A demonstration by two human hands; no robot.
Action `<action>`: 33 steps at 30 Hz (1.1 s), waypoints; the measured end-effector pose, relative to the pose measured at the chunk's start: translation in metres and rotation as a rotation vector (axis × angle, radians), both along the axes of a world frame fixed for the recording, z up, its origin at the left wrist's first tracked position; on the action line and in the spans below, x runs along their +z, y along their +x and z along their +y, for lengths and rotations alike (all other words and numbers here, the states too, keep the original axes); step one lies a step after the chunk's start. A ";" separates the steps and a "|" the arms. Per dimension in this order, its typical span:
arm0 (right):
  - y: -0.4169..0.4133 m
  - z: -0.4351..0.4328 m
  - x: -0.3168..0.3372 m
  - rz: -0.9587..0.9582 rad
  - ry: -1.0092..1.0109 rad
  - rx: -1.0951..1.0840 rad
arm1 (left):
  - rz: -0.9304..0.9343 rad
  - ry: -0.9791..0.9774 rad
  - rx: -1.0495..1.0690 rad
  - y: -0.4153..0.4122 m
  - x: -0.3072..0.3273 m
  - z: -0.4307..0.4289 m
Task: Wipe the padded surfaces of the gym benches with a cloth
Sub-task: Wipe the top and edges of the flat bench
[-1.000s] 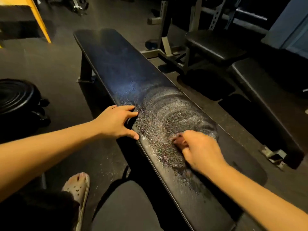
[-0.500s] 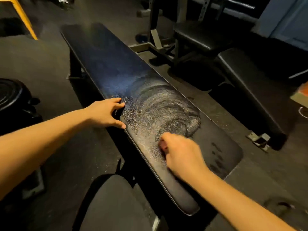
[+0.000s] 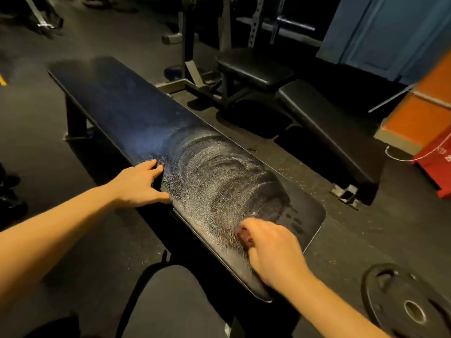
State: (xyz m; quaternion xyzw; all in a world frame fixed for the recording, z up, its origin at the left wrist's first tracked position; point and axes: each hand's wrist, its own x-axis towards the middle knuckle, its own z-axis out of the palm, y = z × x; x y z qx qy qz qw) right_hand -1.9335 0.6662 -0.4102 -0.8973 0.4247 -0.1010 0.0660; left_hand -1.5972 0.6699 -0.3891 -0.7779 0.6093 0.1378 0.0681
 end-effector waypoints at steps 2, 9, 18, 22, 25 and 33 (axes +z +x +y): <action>-0.033 -0.040 0.002 0.092 -0.032 -0.257 | -0.033 0.007 -0.036 0.000 0.001 -0.002; 0.031 -0.044 0.001 -0.025 0.089 -0.349 | -0.134 -0.001 -0.112 0.001 0.000 -0.008; -0.034 -0.093 0.002 0.101 -0.090 -0.580 | 0.037 -0.073 -0.310 -0.047 -0.018 -0.002; 0.026 -0.089 0.000 -0.027 -0.039 -0.574 | -0.009 -0.060 -0.318 -0.044 -0.020 -0.006; 0.058 -0.015 -0.003 -0.053 0.095 -0.271 | -0.031 -0.060 -0.317 -0.045 -0.019 -0.005; -0.039 -0.073 0.007 0.051 -0.051 -0.644 | 0.010 -0.029 -0.300 -0.044 -0.022 -0.009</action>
